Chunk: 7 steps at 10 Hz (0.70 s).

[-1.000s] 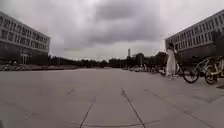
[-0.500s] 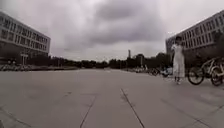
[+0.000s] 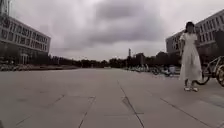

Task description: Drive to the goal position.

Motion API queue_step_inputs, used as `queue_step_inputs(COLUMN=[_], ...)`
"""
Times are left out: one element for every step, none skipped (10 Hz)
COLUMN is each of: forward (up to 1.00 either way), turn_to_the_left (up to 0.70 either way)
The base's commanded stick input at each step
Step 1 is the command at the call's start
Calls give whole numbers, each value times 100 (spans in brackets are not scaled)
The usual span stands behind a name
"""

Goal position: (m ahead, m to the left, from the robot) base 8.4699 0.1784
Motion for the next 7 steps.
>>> queue_step_inputs(forward=[50,50,50,50,50,50,50], turn_to_the_left=[0,0,0,0,0,0,0])
